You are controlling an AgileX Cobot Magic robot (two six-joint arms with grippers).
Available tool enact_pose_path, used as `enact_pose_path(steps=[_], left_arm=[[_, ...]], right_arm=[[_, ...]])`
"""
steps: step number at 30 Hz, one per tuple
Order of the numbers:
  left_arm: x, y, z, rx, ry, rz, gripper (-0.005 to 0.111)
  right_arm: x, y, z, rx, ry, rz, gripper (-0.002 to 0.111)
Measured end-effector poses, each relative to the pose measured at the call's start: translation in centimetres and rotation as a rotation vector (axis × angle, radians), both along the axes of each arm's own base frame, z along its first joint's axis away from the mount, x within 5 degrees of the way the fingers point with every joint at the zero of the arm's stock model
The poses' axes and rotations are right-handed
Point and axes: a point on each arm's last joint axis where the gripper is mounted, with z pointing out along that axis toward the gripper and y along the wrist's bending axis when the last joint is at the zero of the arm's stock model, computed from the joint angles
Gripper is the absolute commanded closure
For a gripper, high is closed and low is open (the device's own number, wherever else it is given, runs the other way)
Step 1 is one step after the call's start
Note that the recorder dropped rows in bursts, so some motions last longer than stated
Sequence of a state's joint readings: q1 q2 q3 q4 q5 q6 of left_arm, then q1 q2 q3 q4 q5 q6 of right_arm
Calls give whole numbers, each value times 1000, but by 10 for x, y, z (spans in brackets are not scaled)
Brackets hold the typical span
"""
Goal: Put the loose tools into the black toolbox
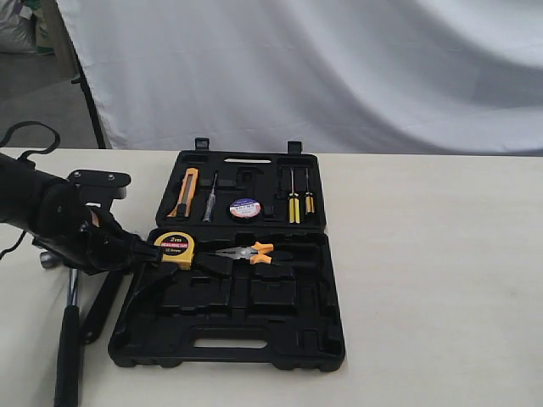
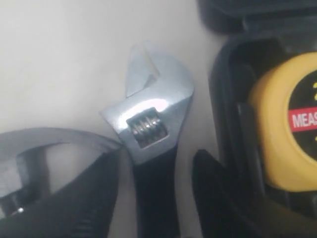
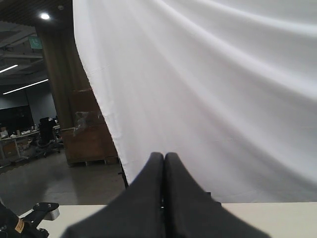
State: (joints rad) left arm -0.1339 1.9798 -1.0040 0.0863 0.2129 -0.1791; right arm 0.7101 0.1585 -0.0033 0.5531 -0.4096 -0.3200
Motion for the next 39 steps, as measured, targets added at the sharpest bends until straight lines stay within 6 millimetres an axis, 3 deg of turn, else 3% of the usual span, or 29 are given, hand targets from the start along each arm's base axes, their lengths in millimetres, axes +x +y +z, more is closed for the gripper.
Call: enact_pose_path(steps=[3,4,14,19,23,26,31,39], left_arm=[[0,0,-1,0,-4,-2,104],[1,0,-1,0,-6,-2,106],[1,0,4,-7,-19,3,106],[-11,2,22,4,23,9,107],[-15,3,56,-8,-53,13,107],[-18,3,62,-18,-49,24,107],[-25,-15,77,-23,-70,-32,107],[-44,-76,85,-48,-86,-210,107]], right_arm=[[0,0,0,0,0,0,108],[0,0,0,0,0,0,108],[0,0,0,-7,-4,-2,108],[0,0,0,-8,-4,-3,108],[0,0,0,-8,-4,-3,108],[0,0,0,-8,-4,-3,108],[0,0,0,-8,-4,-3,108],[0,0,0,-7,-4,-2,108]])
